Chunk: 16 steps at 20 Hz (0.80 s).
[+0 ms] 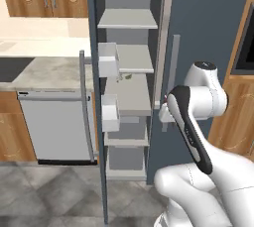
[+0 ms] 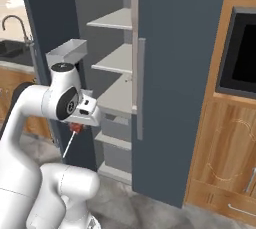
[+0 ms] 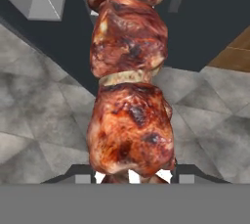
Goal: Store the kebab skewer in the freezer for long-term storage. Close the freezer door after placing the cooked food.
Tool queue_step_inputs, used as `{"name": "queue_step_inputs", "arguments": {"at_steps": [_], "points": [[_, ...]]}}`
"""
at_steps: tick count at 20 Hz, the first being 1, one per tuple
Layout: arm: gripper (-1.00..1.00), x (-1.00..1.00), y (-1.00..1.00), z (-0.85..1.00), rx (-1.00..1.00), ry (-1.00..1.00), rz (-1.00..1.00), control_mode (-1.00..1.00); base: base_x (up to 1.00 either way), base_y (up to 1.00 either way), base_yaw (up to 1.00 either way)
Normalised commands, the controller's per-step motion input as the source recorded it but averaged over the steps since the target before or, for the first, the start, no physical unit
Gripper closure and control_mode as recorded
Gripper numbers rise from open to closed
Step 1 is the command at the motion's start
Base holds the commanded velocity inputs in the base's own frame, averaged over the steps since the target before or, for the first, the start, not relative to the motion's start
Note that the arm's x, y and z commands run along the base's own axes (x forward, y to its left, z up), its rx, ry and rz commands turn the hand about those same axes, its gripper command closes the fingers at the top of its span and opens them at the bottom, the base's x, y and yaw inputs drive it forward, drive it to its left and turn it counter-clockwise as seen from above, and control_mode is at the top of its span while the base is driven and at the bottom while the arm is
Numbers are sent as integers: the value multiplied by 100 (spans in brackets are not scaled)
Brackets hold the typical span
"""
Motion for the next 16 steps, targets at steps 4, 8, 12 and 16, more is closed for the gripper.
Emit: {"name": "queue_step_inputs", "arguments": {"at_steps": [4,8,12,16], "points": [[100,0,0,0,0,0,0,100,37,7,2],[100,0,0,0,0,0,0,100,54,6,0],[100,0,0,0,0,0,0,100,54,4,0],[100,0,0,0,0,0,0,100,54,17,6]]}}
